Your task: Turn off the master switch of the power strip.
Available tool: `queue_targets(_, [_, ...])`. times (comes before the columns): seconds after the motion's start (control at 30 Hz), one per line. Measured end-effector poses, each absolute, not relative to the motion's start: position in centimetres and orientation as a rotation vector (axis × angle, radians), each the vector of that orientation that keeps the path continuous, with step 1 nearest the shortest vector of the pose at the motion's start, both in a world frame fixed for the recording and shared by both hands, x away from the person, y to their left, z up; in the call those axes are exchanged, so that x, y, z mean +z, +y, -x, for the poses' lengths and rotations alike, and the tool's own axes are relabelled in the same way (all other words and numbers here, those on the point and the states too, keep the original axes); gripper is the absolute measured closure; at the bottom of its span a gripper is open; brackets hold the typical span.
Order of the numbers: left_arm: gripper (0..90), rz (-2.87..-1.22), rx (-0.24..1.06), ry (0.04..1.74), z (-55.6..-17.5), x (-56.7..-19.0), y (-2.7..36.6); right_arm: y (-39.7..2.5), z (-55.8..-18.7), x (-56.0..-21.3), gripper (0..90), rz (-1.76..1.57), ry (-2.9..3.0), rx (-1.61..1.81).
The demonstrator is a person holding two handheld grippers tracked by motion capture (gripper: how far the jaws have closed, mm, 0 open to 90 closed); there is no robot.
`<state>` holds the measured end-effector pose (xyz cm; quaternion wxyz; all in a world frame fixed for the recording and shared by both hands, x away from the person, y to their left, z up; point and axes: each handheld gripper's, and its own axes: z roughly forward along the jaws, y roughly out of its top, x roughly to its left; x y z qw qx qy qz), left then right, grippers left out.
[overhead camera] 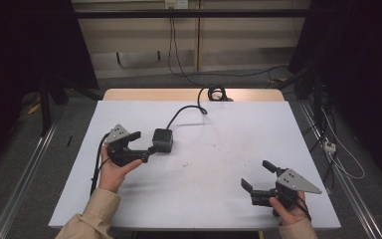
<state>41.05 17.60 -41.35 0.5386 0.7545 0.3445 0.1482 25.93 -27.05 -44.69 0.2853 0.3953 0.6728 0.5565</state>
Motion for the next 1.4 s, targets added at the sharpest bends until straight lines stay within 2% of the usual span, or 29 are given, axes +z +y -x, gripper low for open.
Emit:
queue_targets(0.07, [12.8,-1.792,0.352,0.822,-41.1,-41.3,17.6,-27.0,-25.9,-44.7,2.4,-1.059,1.799,1.488])
queue_targets(0.1, [17.0,-1.79,0.356,0.819,-41.1,-41.3,17.5,-27.0,-25.9,-44.7,2.4,-1.054,1.801,1.488])
queue_targets(0.4, [29.3,-1.793,0.377,0.799,-41.4,-41.4,17.6,-27.1,-25.9,-44.6,2.5,-1.057,1.798,1.488])
queue_targets(0.53, [39.5,-1.783,0.378,0.793,-41.4,-41.4,17.7,-27.0,-25.9,-44.7,2.5,-1.052,1.801,1.488])
queue_targets(0.77, [47.9,-1.771,0.367,0.797,-41.7,-41.4,17.9,-27.0,-26.0,-44.7,2.5,-1.053,1.805,1.488])
queue_targets(0.93, [51.8,-1.783,0.366,0.79,-41.8,-41.5,17.7,-27.0,-26.0,-44.7,2.5,-1.051,1.806,1.489])
queue_targets(1.4, [54.4,-1.828,0.346,0.77,-42.3,-41.0,16.7,-27.1,-25.9,-44.6,2.5,-1.054,1.802,1.492])
